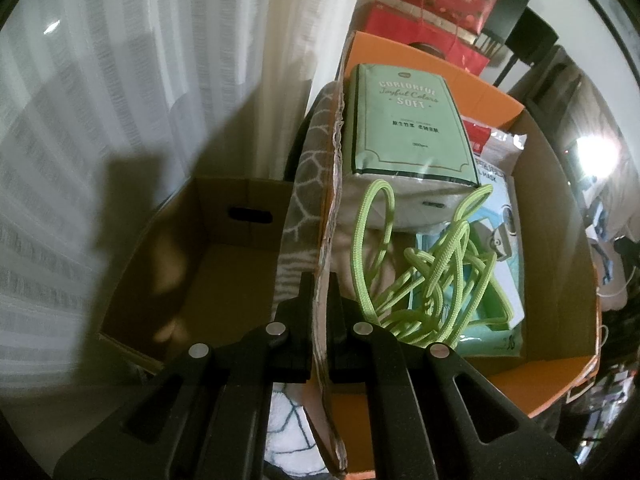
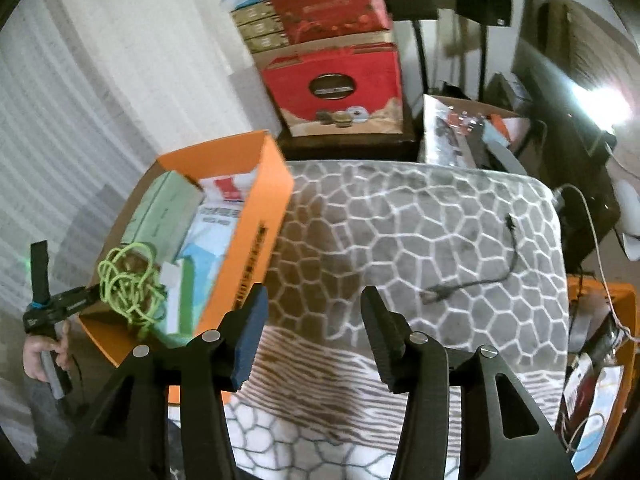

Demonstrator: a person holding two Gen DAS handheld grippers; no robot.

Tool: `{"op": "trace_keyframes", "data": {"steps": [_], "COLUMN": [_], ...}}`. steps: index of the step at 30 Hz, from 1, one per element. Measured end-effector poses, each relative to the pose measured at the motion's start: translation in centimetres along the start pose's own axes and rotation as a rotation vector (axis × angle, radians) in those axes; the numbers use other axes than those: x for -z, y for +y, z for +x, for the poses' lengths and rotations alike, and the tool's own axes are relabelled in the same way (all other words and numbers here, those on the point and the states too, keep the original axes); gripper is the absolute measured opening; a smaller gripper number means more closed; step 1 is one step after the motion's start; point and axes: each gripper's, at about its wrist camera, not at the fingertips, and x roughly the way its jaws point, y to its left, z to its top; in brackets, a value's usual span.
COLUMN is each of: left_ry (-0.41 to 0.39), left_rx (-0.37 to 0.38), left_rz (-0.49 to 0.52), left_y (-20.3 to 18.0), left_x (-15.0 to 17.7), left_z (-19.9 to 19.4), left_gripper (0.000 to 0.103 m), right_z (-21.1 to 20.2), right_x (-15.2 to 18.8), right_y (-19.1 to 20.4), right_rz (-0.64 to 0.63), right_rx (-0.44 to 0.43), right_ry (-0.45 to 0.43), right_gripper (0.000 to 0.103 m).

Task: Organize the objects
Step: 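Open the right tool and move it back toward the white charger, then grasp the small white charger with the right tool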

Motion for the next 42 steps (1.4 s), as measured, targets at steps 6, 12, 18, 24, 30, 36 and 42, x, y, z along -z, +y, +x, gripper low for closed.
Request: {"op": "trace_keyframes", "data": {"steps": [6, 12, 18, 24, 30, 36, 42], "left_ry": [-0.001, -0.007, -0.018, -0.005, 0.017, 0.026, 0.025], "left_rx": [-0.003, 0.003, 0.038, 0.092, 0.115, 0.127, 0.158], "left_rz": [0.000, 0.001, -0.002, -0.009, 0.015, 0.017, -0.004], "left_y": [-0.1, -0.1, 0.3, 1.1, 1.2, 1.4, 1.8], "left_x": [0.0, 0.0, -0.1, -0.3, 0.0, -0.1, 0.0], "left_z": [-0.1, -0.9, -2.4, -3.4, -3.9, -3.9, -3.8], "left_gripper": [0.004, 0.004, 0.005, 0.005, 0.005, 0.006, 0.006], "right_z": [0.3, 1.1, 1.8, 2.2, 2.4, 2.5, 3.3], "right_x": [1.3, 2.8, 4.2, 5.3, 6.0, 6.4, 6.7], "right_y": [-2.5, -3.7, -4.5, -5.7, -6.6, -7.6, -8.5], "right_rz": [0.033, 0.048, 0.070, 0.102, 0.128, 0.154, 0.150], "right_rx": [0.047, 0.065, 0.068, 0.073, 0.068, 0.062, 0.125], "right_ry": [0.010, 0.030, 0.049, 0.059, 0.066, 0.065, 0.070], "right_gripper": [0.050, 0.050, 0.050, 0.050, 0.050, 0.050, 0.050]}}
